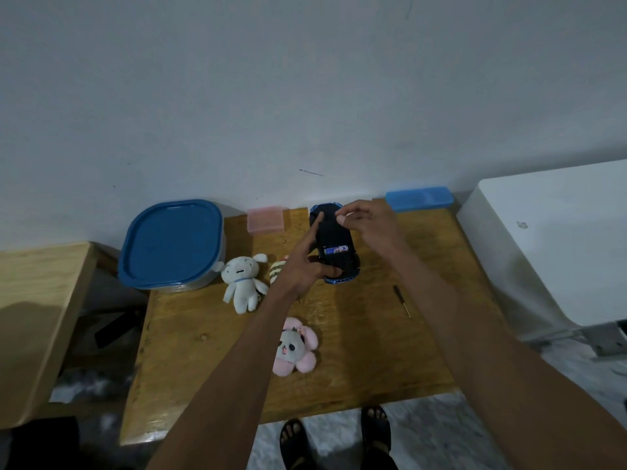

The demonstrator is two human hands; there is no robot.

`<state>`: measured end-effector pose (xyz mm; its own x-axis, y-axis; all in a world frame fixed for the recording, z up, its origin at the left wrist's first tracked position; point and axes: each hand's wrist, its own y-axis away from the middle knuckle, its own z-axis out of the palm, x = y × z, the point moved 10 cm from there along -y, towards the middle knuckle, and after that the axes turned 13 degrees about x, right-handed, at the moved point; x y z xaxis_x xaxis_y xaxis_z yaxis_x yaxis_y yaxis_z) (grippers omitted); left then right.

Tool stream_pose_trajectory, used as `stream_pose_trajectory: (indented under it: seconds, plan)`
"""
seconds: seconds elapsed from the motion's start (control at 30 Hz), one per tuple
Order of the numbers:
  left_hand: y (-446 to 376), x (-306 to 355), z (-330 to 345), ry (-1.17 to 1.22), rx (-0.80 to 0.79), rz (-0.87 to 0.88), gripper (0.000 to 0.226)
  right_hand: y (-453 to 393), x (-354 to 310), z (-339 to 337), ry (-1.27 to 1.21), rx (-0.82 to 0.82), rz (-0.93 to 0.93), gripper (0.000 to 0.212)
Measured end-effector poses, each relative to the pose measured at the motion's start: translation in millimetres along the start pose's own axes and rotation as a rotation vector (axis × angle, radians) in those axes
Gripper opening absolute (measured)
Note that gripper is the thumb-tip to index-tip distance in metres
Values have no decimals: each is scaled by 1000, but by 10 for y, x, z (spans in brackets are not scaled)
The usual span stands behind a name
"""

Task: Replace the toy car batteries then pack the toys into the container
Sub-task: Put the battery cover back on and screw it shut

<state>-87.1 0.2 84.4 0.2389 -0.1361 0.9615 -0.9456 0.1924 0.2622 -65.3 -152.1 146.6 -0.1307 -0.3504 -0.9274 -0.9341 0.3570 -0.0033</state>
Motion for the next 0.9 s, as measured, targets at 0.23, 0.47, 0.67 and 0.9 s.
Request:
stream_pose_trajectory:
  seconds: [0.23,0.47,0.67,0.9]
  plan:
    - [-26,-44,-77,-6,-3,-29,120,48,111,44,15,-23,1,7]
    - [-2,-67,-62,-7,-8,-41,119,66,148,85,6,-27,24,8]
    - [-7,-64,-55,-16,-13,-42,119,83,157,67,22,-23,9,8]
    - [-7,-87,-30,20,-10,-36,119,127,149,33,63,21,-27,6]
